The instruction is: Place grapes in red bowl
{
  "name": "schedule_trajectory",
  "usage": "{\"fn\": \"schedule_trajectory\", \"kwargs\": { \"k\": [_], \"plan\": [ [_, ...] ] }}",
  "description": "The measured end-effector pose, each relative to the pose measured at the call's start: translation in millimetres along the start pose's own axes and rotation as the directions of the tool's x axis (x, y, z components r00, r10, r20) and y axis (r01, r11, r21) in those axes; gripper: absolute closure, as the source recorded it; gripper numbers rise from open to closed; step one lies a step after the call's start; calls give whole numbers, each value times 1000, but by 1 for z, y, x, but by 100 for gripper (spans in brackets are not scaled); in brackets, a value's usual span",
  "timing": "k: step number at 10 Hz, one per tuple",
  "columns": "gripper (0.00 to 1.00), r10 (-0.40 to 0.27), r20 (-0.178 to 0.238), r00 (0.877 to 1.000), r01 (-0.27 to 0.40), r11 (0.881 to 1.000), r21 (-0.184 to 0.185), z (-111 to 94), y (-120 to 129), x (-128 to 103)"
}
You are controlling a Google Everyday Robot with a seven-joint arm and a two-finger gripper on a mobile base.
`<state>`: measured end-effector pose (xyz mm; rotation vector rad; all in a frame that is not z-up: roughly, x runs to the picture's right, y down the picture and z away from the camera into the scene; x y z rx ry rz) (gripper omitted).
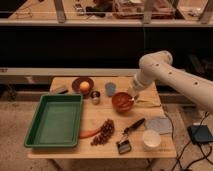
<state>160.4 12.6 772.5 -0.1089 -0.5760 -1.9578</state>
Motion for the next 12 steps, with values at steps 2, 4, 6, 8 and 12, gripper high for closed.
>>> {"fn": "schedule_trajectory", "kwargs": {
  "k": [2,4,6,8,12],
  "plan": [
    [69,0,0,1000,0,1000,0,0,0,0],
    [69,-12,8,1000,12,1000,3,-1,-1,-1],
    [69,-102,27,994,102,995,12,-6,-19,-5],
    [69,-206,44,978,204,978,37,-6,-53,-27],
    [87,-423,63,904,423,906,14,-5,-122,-85]
  ]
}}
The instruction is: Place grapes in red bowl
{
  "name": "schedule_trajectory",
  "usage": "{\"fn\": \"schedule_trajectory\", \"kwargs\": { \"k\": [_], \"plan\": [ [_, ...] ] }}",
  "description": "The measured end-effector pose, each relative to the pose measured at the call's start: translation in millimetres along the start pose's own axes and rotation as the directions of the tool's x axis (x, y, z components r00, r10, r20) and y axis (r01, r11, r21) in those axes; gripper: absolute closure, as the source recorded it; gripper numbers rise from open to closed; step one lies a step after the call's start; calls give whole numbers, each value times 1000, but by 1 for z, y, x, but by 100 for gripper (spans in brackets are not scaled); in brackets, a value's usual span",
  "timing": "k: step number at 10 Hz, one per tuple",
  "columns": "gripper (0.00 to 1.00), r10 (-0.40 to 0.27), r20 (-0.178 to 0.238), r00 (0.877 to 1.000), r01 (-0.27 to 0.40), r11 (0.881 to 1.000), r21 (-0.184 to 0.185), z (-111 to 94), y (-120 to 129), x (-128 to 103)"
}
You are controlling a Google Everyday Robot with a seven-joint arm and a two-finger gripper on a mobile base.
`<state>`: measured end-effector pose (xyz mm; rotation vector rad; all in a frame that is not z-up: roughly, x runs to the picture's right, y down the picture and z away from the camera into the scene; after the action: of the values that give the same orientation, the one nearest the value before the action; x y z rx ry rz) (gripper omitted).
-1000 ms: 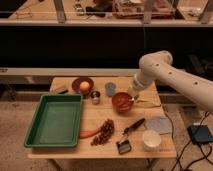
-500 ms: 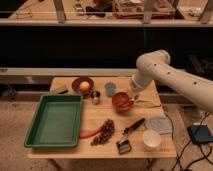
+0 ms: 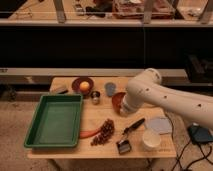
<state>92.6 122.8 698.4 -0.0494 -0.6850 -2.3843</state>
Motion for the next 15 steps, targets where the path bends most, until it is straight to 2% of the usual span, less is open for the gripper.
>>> {"fn": "schedule_trajectory", "kwargs": {
  "k": [1,2,3,4,5,6,12,15],
  "plan": [
    [91,-55,12,998,55,998,10,13,-18,-4],
    [89,-76,17,997,76,997,22,24,-26,-7],
    [81,-84,19,996,83,996,36,34,-30,-8],
    [68,-76,25,997,74,996,57,39,-30,-6],
    [60,-61,27,998,58,994,91,40,-33,3],
    [57,-52,29,998,48,993,112,40,-35,6],
    [57,-37,42,998,32,992,125,40,-33,3],
    [57,51,91,995,-64,986,153,44,-56,25]
  ]
}}
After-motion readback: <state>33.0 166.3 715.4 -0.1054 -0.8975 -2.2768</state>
